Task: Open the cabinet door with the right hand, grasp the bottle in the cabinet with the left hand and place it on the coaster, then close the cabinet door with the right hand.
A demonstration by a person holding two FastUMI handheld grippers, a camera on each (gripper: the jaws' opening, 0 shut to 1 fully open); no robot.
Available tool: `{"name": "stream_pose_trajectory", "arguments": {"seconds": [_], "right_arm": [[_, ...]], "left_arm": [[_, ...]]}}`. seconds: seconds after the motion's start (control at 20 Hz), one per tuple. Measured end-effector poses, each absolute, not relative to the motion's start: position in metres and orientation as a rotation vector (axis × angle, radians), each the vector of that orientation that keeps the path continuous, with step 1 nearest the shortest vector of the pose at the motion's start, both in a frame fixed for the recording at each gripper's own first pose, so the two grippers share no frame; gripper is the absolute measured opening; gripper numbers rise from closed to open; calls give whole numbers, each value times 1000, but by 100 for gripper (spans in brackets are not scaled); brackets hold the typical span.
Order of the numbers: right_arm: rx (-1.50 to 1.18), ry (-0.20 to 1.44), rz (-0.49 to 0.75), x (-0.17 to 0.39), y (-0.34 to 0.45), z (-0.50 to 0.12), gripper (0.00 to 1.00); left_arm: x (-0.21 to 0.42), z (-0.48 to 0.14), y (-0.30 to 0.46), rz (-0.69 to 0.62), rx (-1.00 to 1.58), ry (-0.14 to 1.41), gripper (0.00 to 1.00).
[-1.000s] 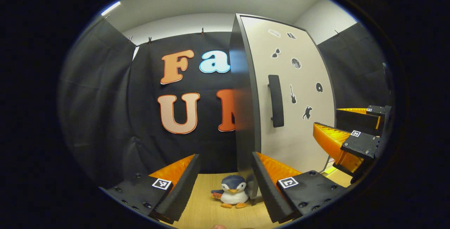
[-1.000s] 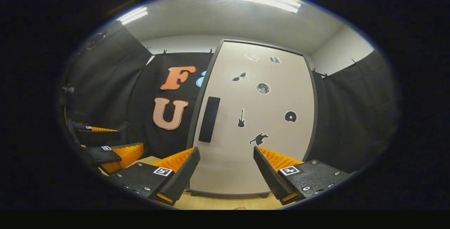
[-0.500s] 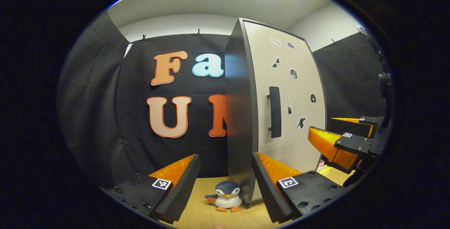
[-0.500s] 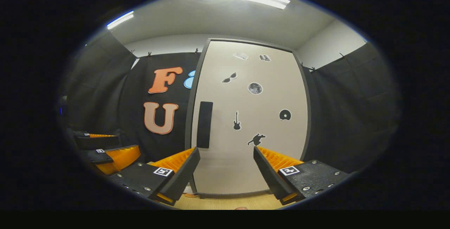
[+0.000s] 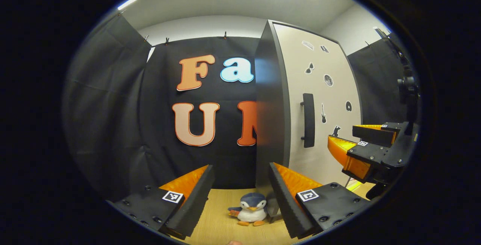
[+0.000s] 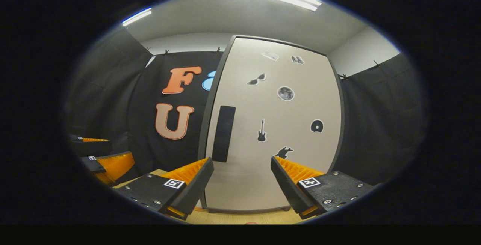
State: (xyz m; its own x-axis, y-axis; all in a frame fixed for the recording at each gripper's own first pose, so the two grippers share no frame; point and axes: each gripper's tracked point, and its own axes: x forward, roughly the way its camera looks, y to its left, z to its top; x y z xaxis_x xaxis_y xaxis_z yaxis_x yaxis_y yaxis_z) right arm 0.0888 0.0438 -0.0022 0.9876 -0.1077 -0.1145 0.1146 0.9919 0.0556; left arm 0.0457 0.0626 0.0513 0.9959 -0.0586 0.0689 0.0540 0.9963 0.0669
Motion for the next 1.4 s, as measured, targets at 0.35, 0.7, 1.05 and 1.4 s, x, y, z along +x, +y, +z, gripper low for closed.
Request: {"name": "stream_pose_trajectory", "arguments": {"seconds": [0.35, 0.7, 1.05, 1.4], "right_arm": [[100, 113, -80, 143, 60, -2, 89], [154, 145, -80, 179, 67, -11, 71], [214, 160, -129, 185, 67, -16, 36], [231, 155, -168, 175, 65, -12, 21]], "left_arm": [[47, 38, 78, -2, 51, -41, 95], [54, 24, 102, 25, 47, -13, 94], [66, 15, 112, -17, 46, 3, 94], [79, 14, 103, -84, 49, 6, 95]]}}
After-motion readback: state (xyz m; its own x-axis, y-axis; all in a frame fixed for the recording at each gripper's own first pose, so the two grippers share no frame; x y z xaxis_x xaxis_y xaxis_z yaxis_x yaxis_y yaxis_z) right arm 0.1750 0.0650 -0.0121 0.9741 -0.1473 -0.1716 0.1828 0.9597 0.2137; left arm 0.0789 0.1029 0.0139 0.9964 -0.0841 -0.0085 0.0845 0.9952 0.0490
